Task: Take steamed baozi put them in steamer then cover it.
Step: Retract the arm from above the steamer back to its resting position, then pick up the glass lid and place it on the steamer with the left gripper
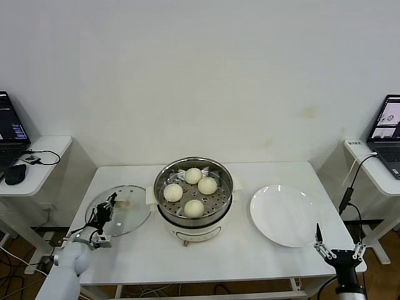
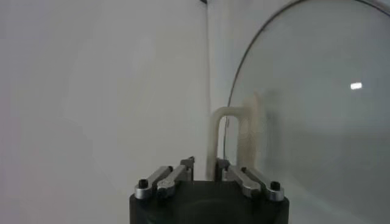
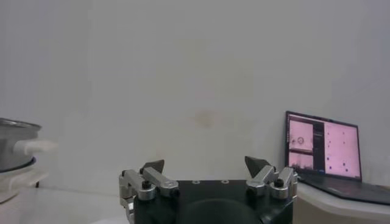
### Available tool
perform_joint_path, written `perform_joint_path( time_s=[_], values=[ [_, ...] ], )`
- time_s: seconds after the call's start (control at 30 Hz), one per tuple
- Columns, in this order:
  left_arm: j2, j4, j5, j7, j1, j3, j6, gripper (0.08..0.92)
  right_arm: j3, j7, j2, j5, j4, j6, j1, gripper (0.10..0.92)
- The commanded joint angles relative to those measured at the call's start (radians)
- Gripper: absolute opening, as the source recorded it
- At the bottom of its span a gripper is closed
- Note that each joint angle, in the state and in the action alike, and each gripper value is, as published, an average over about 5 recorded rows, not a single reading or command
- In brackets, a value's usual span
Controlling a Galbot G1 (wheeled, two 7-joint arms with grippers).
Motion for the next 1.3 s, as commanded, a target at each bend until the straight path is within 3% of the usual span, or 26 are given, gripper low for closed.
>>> perform_joint_path(
  time_s=[0.03,0.2,0.37,0.57,0.77,1.03,1.3],
  values=[
    [0.018,-0.250,-0.049,-0.062,0.161,-0.089,0.066,0.138,0.002,0.000,-0.001,-0.001,0.004,0.003,-0.005,0.823],
    [0.040,-0.465,-0.094,-0.026,0.281,-0.157,0.204,0.135,-0.003,0.000,-0.002,-0.003,0.004,0.003,-0.004,0.823],
    [0.071,-0.697,-0.121,0.093,0.391,-0.203,0.312,0.135,-0.017,-0.001,-0.002,-0.009,0.000,0.000,0.005,0.823],
    [0.108,-0.849,-0.129,0.213,0.424,-0.223,0.383,0.135,-0.031,-0.002,-0.005,-0.021,-0.002,0.000,0.007,0.823],
    [0.162,-0.943,-0.228,0.247,0.391,-0.127,0.443,0.135,-0.034,0.005,-0.004,-0.056,-0.006,0.000,0.012,0.823],
    [0.240,-0.982,-0.384,0.227,0.329,0.083,0.531,0.135,-0.040,0.032,0.018,-0.177,-0.013,0.005,0.029,0.823],
    [0.164,-0.928,-0.270,0.272,0.158,0.299,0.621,0.135,-0.062,0.050,0.038,-0.256,-0.012,-0.020,0.047,0.823]
  ],
)
